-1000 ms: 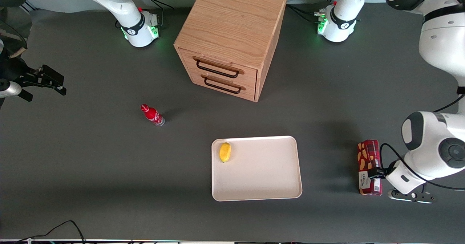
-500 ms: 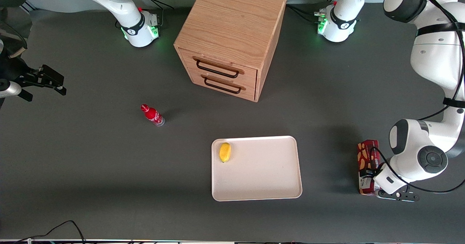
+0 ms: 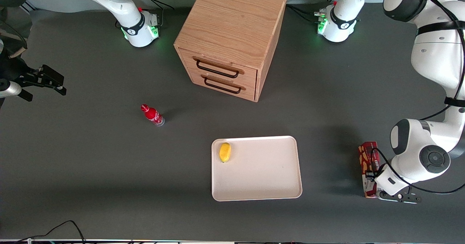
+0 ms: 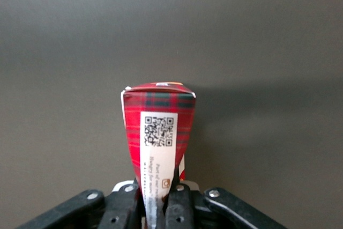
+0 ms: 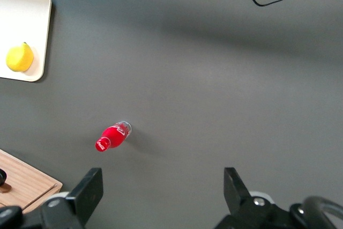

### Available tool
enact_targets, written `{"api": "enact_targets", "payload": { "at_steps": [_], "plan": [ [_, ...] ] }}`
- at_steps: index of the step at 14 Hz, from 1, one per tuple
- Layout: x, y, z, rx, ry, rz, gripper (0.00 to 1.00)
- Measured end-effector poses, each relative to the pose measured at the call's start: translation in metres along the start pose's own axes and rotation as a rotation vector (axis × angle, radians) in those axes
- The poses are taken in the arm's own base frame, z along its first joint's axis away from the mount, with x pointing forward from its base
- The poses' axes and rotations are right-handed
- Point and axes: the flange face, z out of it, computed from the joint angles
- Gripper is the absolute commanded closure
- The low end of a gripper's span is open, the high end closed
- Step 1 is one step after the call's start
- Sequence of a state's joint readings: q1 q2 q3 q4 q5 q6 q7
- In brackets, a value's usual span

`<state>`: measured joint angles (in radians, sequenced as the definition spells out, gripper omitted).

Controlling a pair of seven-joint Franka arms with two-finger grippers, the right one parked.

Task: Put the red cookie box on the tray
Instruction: 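Close the left gripper on the top of the red cookie box, then lift the box and carry it with the left gripper over the tray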

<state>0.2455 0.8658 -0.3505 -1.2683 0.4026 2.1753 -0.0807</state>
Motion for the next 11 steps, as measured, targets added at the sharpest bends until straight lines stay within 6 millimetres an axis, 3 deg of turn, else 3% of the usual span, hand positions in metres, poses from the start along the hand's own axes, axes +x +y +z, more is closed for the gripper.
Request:
{"api": "enact_targets", "payload": {
  "at_steps": [1, 3, 6, 8, 11],
  "plan": [
    [0.004, 0.004, -0.016, -0.004, 0.018, 0.001, 1.00],
    [0.010, 0.023, -0.068, -0.021, 0.028, 0.017, 1.00],
    [0.000, 0.061, -0.178, -0.056, -0.005, 0.003, 1.00],
    [-0.015, 0.089, -0.236, -0.049, -0.034, -0.019, 1.00],
    [-0.026, 0.164, -0.280, -0.051, -0.027, -0.095, 1.00]
  ]
}}
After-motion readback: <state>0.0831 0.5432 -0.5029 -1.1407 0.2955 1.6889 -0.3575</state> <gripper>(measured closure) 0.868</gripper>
